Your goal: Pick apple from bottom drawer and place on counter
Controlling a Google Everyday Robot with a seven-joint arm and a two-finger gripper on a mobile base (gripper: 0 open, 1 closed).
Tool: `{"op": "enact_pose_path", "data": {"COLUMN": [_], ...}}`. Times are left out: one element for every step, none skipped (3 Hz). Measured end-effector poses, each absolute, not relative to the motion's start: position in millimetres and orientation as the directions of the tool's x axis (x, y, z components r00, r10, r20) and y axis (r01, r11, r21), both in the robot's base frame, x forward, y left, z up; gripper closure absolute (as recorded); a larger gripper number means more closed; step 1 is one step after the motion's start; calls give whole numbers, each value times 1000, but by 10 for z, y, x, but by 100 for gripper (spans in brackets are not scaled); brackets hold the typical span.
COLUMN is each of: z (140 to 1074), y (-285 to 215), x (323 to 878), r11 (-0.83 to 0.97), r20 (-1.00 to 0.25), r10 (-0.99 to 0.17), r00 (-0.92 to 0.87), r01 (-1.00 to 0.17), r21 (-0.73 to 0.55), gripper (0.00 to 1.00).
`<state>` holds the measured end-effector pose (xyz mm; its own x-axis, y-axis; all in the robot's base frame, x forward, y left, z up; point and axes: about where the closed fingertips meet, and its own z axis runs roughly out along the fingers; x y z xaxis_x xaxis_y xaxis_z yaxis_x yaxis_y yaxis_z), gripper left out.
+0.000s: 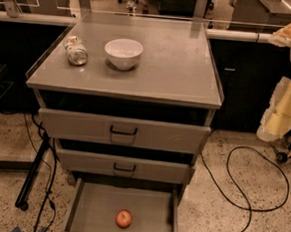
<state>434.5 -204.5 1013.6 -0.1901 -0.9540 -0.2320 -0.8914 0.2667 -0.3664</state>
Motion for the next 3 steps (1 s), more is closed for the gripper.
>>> {"op": "enact_pose_path", "data": {"z": [10136, 9947, 9486], "y": [-2045, -1911, -1614], "x": [4345, 4231, 4114], "r11": [267, 263, 272], "r20": [-232, -230, -237], "r10": [-954, -955, -950], "r00": [-190, -189, -202], "r01": [-891, -898, -908], "r21": [-366, -353, -319], "gripper": [0, 0, 0]}}
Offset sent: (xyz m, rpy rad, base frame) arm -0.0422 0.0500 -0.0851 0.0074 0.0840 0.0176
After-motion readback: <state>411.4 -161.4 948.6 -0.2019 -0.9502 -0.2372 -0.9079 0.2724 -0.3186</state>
